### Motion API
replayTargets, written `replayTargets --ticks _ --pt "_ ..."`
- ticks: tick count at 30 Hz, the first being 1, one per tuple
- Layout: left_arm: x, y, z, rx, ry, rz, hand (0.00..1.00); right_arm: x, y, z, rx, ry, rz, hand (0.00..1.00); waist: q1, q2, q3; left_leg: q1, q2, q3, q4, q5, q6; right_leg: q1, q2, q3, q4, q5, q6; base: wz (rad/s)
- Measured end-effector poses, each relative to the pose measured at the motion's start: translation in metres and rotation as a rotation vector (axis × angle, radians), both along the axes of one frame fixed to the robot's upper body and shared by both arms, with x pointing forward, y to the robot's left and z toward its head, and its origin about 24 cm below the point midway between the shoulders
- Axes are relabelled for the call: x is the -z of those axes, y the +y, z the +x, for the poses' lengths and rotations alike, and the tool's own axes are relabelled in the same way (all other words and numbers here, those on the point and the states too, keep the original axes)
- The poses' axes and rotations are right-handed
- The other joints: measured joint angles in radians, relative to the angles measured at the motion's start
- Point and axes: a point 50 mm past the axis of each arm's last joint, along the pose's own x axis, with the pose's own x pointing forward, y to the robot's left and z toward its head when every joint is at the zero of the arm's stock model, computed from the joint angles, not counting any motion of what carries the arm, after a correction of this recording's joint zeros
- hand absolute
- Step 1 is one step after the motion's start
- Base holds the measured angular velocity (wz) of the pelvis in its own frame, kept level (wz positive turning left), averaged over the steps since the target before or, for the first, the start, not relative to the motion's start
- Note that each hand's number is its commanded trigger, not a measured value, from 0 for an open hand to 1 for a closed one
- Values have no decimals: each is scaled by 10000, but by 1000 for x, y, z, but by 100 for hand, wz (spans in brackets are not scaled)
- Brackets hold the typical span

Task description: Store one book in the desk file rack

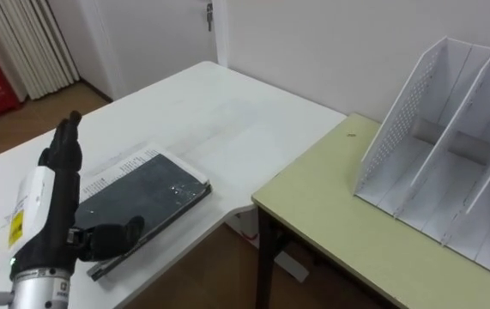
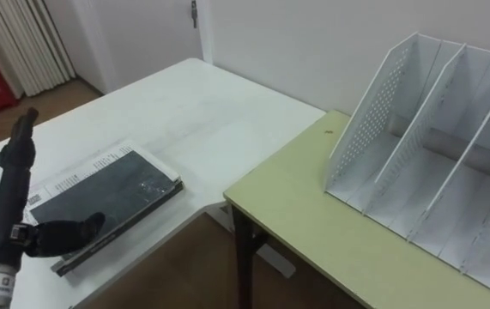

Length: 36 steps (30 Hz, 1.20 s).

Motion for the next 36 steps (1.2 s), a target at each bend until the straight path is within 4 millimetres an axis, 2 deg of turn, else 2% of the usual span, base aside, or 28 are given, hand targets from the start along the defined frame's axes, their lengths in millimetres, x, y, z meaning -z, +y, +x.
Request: replayTargets --ticks 11,18,22,30,36 --pt "8 -1 0 85 567 -70 0 0 1 -8 83 363 -40 0 4 13 5 126 2 2 -34 0 0 103 10 -33 3 0 0 0" --pt "37 -8 -2 288 2004 -303 0 0 1 -8 118 467 -102 0 0 6 -1 187 -5 -35 -62 -1 0 151 5 -51 -12 -10 6 0" --pt "49 -13 -3 536 2697 -369 0 0 1 -7 107 419 -102 0 -20 -15 -11 189 -7 -29 -62 1 2 154 2 -45 -5 -10 6 0" --pt "56 -21 -4 1129 3235 -435 0 0 1 4 -107 -31 -88 0 -31 -204 -24 189 -9 -11 -34 3 5 157 -1 -34 2 -10 7 0" --pt "61 -21 -5 1265 3639 -443 0 0 1 9 -168 -213 -71 0 -27 -191 -24 187 -7 -17 -55 3 5 159 1 -38 3 -10 7 0"
